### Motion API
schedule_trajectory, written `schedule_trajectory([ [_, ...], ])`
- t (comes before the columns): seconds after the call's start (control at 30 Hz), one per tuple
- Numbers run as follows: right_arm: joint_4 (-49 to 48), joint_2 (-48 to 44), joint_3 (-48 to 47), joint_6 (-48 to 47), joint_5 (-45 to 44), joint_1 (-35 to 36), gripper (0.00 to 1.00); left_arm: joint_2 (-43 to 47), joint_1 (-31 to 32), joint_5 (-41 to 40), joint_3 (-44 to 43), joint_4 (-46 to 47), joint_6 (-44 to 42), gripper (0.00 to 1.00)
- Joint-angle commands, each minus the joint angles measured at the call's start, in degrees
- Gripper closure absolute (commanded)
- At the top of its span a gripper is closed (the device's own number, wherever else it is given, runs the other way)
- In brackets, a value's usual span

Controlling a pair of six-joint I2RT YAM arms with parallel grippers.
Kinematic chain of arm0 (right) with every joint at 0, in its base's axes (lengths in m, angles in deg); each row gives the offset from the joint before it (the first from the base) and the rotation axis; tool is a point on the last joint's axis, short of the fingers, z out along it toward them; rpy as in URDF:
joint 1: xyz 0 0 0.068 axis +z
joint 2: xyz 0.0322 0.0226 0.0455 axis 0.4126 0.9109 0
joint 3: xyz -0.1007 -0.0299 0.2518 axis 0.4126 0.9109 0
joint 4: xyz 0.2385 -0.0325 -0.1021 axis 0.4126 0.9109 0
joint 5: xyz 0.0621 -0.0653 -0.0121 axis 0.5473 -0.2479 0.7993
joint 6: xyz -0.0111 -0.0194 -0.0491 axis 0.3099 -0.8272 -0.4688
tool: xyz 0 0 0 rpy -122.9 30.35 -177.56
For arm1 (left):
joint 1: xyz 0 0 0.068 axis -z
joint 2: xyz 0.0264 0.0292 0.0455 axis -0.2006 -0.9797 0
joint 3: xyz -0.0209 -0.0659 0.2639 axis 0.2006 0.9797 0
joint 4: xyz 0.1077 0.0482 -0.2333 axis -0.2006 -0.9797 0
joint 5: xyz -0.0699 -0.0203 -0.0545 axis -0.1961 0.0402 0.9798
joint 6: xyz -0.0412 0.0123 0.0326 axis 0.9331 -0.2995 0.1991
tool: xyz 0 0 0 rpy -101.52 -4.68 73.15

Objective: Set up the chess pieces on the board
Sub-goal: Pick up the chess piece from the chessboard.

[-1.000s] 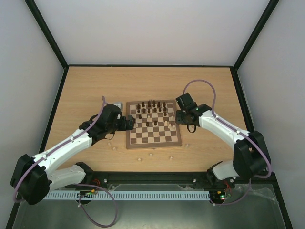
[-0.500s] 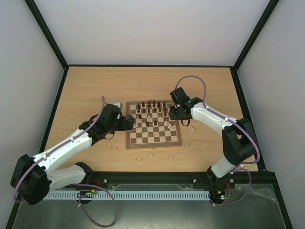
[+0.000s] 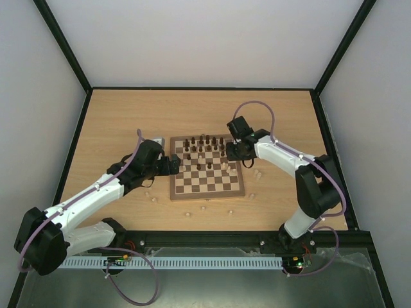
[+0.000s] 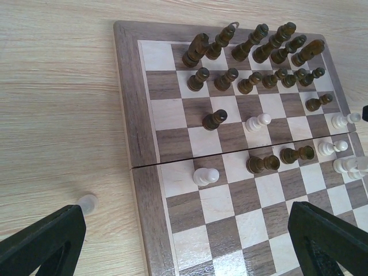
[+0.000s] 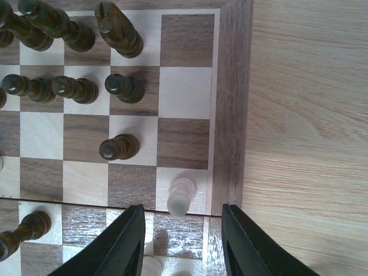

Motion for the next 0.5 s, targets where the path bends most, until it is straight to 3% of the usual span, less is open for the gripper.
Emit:
schedule_trajectory([
  [0.0,1.3,2.9,-2.0,-1.1,0.9,0.6,0.64,-0.4,-0.2,-1.4,-1.0,-0.8,-0.5,0.01],
  [0.2,1.5,4.6,-2.2,-1.3,-0.1,1.0,0.69,-0.8,-0.3,-1.6,-0.9,-0.7,-0.5,0.0],
  [0.47,1.5,5.4,-2.6,-1.4,-1.2,1.2,0.85,-1.3,-0.3,-1.7,-0.9,-0.6,-0.6,0.01],
])
